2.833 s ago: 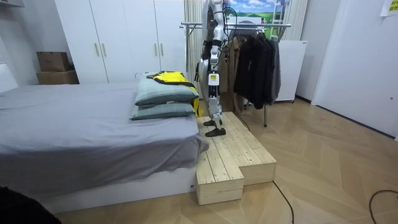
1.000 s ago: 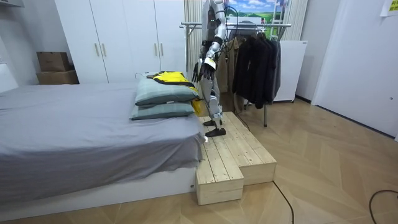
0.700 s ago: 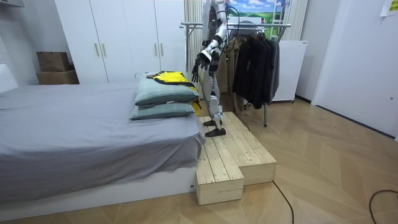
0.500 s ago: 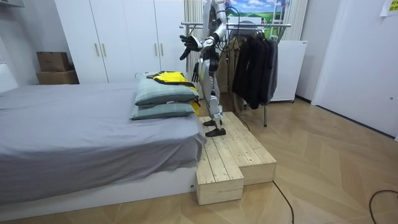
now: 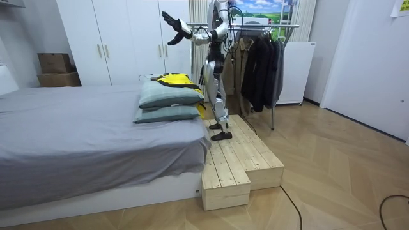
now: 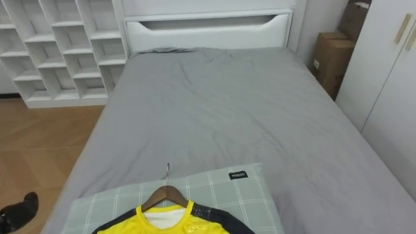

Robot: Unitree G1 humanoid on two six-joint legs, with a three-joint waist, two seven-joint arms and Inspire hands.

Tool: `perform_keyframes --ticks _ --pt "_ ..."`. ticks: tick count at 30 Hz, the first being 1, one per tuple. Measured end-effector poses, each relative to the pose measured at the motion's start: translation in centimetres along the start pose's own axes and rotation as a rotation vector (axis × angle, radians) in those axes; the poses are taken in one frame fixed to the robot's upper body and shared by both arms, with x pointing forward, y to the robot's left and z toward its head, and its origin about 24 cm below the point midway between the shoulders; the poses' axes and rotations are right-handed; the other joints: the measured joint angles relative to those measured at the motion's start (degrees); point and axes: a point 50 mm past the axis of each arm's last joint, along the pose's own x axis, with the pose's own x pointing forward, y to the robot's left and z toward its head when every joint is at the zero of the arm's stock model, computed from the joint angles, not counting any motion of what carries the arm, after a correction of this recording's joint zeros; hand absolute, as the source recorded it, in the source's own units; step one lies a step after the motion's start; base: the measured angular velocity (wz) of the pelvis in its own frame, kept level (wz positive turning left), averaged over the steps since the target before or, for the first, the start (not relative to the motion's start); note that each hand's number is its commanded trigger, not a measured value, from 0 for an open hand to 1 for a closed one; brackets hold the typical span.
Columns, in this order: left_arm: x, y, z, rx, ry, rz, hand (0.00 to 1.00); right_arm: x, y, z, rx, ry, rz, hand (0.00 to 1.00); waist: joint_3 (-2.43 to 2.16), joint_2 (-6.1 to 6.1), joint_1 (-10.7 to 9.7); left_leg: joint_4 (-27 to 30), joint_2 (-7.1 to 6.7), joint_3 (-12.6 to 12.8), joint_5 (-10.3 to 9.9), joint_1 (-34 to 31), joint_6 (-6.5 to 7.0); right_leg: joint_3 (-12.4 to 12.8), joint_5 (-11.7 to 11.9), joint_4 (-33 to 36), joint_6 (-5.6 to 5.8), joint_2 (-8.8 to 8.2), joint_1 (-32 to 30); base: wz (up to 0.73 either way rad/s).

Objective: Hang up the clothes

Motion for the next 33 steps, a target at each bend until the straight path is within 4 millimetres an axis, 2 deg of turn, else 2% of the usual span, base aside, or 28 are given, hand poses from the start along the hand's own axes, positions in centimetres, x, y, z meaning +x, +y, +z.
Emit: perform_keyframes --ticks 8,11,12,14,20,26,30,33 --pt "-0.8 -2.1 0.6 0.049 -0.052 -0.178 0.00 -0.1 -0.2 -0.8 -0.119 0.048 -0.005 0.00 0.16 -0.21 -2.07 -0.17 0.17 0.87 0.00 0.12 0.00 1.10 0.00 0.56 0.00 0.07 -0.56 -0.08" --pt "-1.4 -3.0 -0.4 0.088 -0.018 -0.245 0.00 -0.2 -0.3 -1.4 -0.160 0.082 -0.005 0.00 0.38 -0.31 -2.78 -0.64 0.27 0.94 0.00 0.59 0.00 1.32 0.00 1.21 0.00 0.15 -0.73 -0.05" --pt "-1.6 -3.4 -0.6 0.099 -0.009 -0.268 0.00 -0.2 -0.3 -1.7 -0.165 0.099 -0.005 0.00 0.68 -0.50 -3.37 -0.66 0.24 0.92 0.00 0.59 0.00 1.39 0.00 1.18 0.00 0.12 -0.79 -0.03" --pt "-1.7 -3.8 -0.8 0.109 -0.003 -0.289 0.00 -0.2 -0.2 -2.0 -0.181 0.122 -0.003 0.00 0.95 -0.75 -3.76 -0.65 0.20 0.94 0.00 0.18 0.00 1.53 0.00 1.16 0.00 0.10 -1.22 -0.05" --pt "-0.4 -5.3 0.3 0.103 -0.021 -0.322 0.00 -0.2 -0.2 -2.0 -0.204 0.142 -0.007 0.00 0.91 -0.82 -3.89 -0.53 0.19 0.99 0.30 -2.32 0.44 2.11 0.06 2.60 0.10 0.10 -4.51 -0.04" --pt "0.7 -6.2 1.6 0.089 -0.055 -0.332 0.00 0.0 0.1 -1.0 -0.238 0.126 -0.004 0.00 0.50 -1.08 -4.08 0.38 0.25 1.20 0.44 -4.57 0.56 2.19 0.05 4.17 0.13 0.09 -7.14 -0.02" --pt "1.5 -7.2 1.9 0.114 -0.052 -0.359 0.00 0.1 0.0 -0.3 -0.240 0.109 -0.026 0.00 0.25 -0.55 -4.23 1.91 0.29 0.98 0.50 -7.41 0.59 2.05 0.30 4.51 0.36 0.09 -8.96 0.02" --pt "1.6 -7.7 1.7 0.135 -0.039 -0.385 0.00 0.2 0.1 0.3 -0.246 0.090 -0.032 0.00 0.44 0.05 -4.34 2.40 0.33 0.97 0.51 -9.04 0.61 2.06 0.30 5.44 0.36 0.08 -10.69 0.00"
